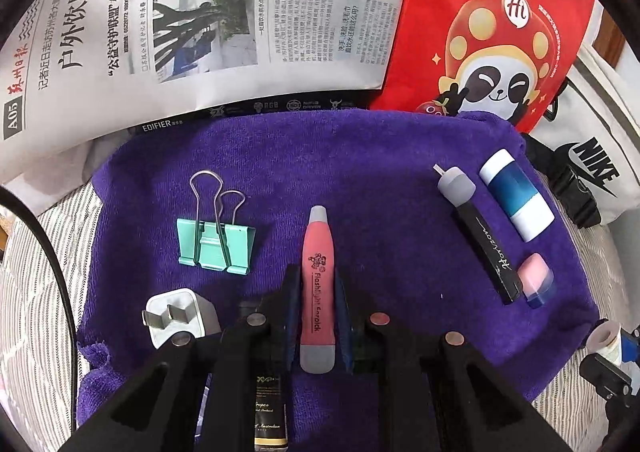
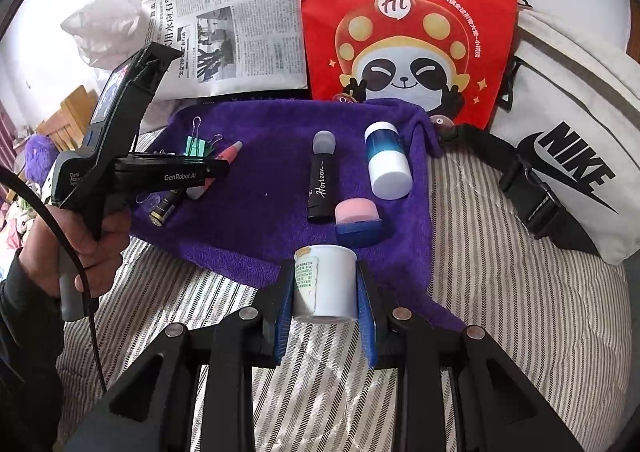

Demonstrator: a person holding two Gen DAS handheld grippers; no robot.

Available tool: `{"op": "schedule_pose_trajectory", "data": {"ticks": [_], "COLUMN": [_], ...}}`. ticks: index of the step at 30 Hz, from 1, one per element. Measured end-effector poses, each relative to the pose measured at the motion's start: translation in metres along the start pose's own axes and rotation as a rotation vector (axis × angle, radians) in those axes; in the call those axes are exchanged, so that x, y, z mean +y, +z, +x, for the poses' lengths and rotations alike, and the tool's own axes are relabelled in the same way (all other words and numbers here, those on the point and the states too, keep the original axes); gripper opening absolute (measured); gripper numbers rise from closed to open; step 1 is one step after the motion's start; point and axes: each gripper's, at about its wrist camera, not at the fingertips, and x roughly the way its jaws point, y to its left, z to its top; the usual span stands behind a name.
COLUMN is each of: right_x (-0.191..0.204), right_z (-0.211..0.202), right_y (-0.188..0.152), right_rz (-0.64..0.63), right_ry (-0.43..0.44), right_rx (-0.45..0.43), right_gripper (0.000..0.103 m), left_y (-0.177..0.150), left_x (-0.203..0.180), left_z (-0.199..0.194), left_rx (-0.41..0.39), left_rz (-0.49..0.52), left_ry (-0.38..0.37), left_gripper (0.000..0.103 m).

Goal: Organize rigid objects
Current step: 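Lower the highlighter onto the towel beside the bottle and open the left gripper, then lower the white jar onto the towel and open the right gripper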

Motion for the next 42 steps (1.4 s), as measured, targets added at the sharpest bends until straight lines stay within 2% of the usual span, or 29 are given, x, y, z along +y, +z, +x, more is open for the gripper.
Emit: {"op": "schedule_pose_trajectory", "data": {"ticks": [1,4,5,8,10,16,20,25,32,35,38,42], "right_x": [0.000,-0.002,-0.002,-0.004,-0.005,-0.005,0.000,0.012,0.035,0.044,0.050,0.055], "right_z": [0.000,-0.001,-0.002,-0.005,-0.007,-0.008,0.004,0.021,0.053,0.065,0.077,0.090], "right_y": [0.000,0.000,0.000,0.000,0.002,0.010,0.018,0.030,0.041,0.042,0.042,0.042], "right_rz": [0.001,0.006,0.005,0.001,0.001,0.000,0.001,-0.001,-0.034,-0.048,-0.048,-0.050], "right_ry": [0.000,-0.004,-0.007,-0.023,-0.027,-0.012,-0.005,0.034,0.035,0.029,0.024,0.009], "right_rx": [-0.001,-0.002,-0.006,-0.014,-0.021,-0.045,-0.036,-0.033,0.025,0.050,0.078,0.107], "right_gripper": [0.029,0.029,0.029,0.029,0.029,0.029,0.029,0.029,0.029,0.029,0.029,0.029], "left_y": [0.000,-0.001,-0.002,-0.010,-0.017,-0.032,-0.042,-0.056,-0.079,-0.088,-0.094,-0.098], "left_x": [0.000,-0.004,-0.008,-0.010,-0.008,-0.004,0.000,0.021,0.052,0.064,0.072,0.074], "left_z": [0.000,0.000,-0.001,-0.007,-0.014,-0.050,-0.076,-0.099,-0.118,-0.119,-0.121,-0.126], "left_rx": [0.002,0.018,0.020,0.023,0.028,-0.022,-0.059,-0.082,-0.103,-0.098,-0.084,-0.098], "left_rz": [0.000,0.007,0.010,0.005,-0.012,-0.013,-0.007,-0.044,-0.086,-0.110,-0.121,-0.102], "left_ry": [-0.002,-0.039,-0.041,-0.034,-0.065,-0.090,-0.046,-0.036,-0.011,-0.024,-0.075,-0.044], "left_gripper": [0.019,0.036,0.039,0.039,0.039,0.039,0.039,0.039,0.042,0.042,0.042,0.043]}}
